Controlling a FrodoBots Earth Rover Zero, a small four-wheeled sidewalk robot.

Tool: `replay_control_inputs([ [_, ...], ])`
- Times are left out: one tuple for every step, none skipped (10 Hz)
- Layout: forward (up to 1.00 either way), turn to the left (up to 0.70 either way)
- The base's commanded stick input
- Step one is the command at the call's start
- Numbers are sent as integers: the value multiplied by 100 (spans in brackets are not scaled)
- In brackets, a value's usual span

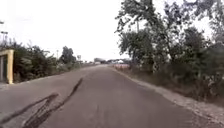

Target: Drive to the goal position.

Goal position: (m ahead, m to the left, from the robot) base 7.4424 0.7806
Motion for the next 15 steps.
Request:
replay_control_inputs([
  [85, 0],
  [85, 0],
  [85, 3],
  [85, 16],
  [85, 20],
  [85, 6],
  [85, 0],
  [85, 0],
  [85, 0],
  [85, 0],
  [85, 0],
  [85, 0],
  [85, 0],
  [85, 0],
  [85, 0],
])
